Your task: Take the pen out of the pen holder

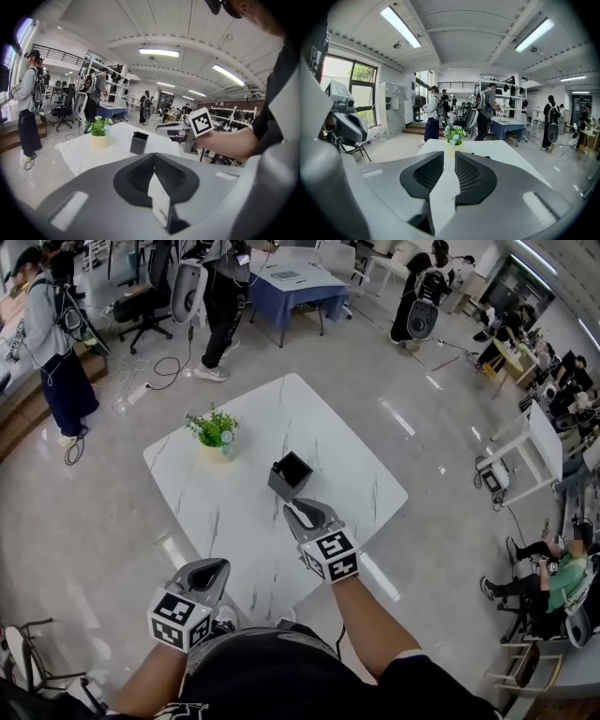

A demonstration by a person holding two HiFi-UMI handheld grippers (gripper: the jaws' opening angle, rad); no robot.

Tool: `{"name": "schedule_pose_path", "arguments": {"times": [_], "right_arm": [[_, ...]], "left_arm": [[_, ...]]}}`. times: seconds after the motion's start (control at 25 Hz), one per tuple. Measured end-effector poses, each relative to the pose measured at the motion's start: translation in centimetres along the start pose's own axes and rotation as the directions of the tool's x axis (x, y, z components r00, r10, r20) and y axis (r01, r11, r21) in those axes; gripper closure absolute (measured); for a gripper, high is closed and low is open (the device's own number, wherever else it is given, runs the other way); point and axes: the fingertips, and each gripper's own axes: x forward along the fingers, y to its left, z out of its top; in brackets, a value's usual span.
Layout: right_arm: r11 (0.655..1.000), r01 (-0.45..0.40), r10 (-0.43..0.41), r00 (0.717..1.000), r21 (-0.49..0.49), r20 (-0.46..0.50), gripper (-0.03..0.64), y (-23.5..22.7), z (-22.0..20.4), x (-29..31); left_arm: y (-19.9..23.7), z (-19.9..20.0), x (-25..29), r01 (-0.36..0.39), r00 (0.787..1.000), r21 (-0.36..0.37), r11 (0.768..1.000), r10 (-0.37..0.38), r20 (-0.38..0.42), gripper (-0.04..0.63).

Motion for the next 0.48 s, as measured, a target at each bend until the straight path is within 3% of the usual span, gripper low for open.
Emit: {"name": "schedule_pose_path", "arguments": {"times": [0.48], "right_arm": [[0.999, 0.019, -0.023, 0.994, -0.032, -0.111, 0.549, -3.8, -2.1, 6.6]], "left_arm": [[1.3, 0.3, 0.0, -0.026, 1.0, -0.026, 0.999, 0.026, 0.007, 0.538]]}}
